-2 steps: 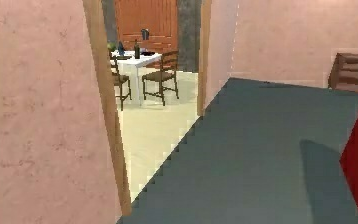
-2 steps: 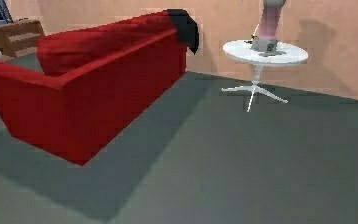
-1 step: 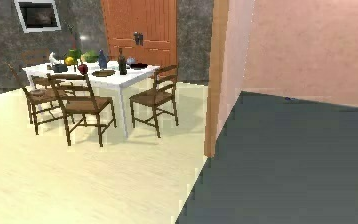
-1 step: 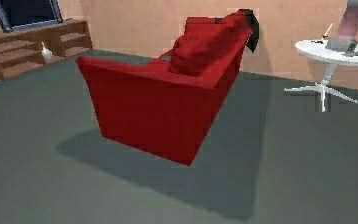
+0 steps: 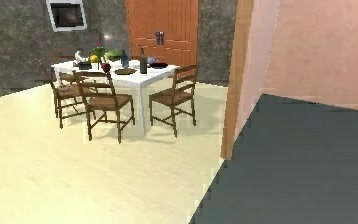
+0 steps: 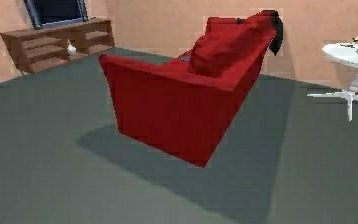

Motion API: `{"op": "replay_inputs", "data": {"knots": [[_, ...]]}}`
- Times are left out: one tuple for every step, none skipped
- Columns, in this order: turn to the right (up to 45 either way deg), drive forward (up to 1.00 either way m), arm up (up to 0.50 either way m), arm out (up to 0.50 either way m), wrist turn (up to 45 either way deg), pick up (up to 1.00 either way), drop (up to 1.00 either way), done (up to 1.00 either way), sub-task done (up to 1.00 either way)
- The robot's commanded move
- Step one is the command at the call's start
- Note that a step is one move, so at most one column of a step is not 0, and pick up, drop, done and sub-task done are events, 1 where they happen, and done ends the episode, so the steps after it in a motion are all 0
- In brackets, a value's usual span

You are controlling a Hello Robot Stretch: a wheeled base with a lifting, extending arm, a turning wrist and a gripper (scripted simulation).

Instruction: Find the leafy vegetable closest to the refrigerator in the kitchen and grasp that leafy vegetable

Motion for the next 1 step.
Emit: {"op": "replay_inputs", "data": {"knots": [[0.0,0.2,0.0,0.0,0.0,0.0,0.0,0.0,0.0]]}}
